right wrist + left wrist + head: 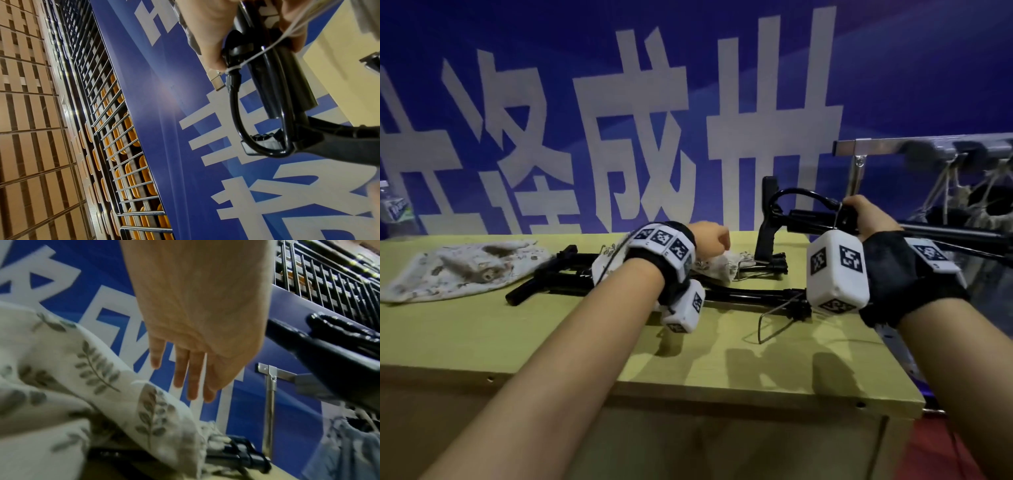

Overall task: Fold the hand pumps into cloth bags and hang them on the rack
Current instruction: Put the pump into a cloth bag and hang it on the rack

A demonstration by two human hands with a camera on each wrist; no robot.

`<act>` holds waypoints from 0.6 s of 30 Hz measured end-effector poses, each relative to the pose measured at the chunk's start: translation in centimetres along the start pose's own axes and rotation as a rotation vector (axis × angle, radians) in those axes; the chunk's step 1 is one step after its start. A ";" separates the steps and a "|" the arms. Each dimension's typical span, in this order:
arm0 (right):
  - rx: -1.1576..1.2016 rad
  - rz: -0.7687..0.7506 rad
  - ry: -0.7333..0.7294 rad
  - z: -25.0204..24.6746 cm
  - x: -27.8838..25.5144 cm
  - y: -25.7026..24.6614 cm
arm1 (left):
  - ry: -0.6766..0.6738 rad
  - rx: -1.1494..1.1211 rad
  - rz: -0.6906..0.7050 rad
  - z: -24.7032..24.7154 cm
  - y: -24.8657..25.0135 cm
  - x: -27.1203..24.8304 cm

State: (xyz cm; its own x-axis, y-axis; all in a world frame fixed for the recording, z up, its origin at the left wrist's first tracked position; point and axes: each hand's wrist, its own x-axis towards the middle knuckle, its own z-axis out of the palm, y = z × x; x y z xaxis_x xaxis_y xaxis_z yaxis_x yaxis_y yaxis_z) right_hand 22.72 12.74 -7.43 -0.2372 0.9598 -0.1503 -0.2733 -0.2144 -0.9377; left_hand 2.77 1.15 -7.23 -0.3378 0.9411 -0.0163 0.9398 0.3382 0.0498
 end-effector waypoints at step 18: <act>0.075 -0.011 0.033 -1.0 2.1 1.7 | 0.086 0.117 -0.253 2.0 -0.8 2.4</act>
State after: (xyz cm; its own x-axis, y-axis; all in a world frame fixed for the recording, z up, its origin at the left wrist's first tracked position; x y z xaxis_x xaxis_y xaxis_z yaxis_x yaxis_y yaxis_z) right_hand 22.66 14.58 -9.66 -0.2036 0.9673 -0.1515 -0.3450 -0.2157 -0.9135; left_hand 1.27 3.12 -9.31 -0.5609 0.8248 0.0712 0.8230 0.5648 -0.0603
